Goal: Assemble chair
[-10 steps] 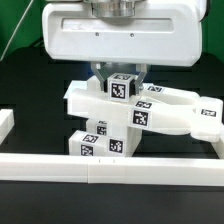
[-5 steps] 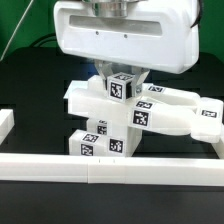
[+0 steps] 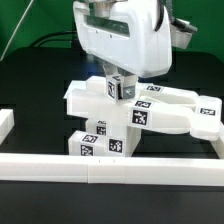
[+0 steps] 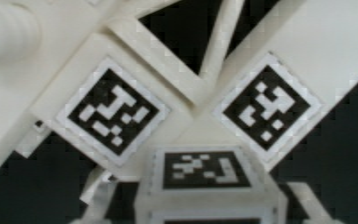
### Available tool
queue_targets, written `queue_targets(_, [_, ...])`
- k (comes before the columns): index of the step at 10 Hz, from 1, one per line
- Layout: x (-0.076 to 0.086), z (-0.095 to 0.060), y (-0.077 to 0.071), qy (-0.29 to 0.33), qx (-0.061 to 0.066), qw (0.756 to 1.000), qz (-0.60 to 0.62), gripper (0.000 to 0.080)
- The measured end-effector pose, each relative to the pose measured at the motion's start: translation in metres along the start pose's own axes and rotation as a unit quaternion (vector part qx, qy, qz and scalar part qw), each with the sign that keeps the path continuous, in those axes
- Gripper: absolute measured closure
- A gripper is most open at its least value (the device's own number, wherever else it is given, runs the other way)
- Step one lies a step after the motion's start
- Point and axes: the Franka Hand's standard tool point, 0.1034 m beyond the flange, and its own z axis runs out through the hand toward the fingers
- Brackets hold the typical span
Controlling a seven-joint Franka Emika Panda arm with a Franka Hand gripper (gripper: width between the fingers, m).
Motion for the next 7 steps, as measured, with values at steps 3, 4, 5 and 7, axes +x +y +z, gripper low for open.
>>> queue_targets(3, [-0.0014,0.0,-0.0011,-0.001,0.001,0.996,0.087,0.0534])
queue_targets(4, [-0.0018,-0.0001,-0.0015,-0.001,0.001,0.993,0.117,0.0534])
queue_targets(5, [-0.002,-0.0001,-0.0018,-0.002,0.002,0.99,0.14,0.0534])
queue_targets(7, [-0.0014,0.0005,-0.0034,-0.006,0.022,0.969,0.248,0.0534])
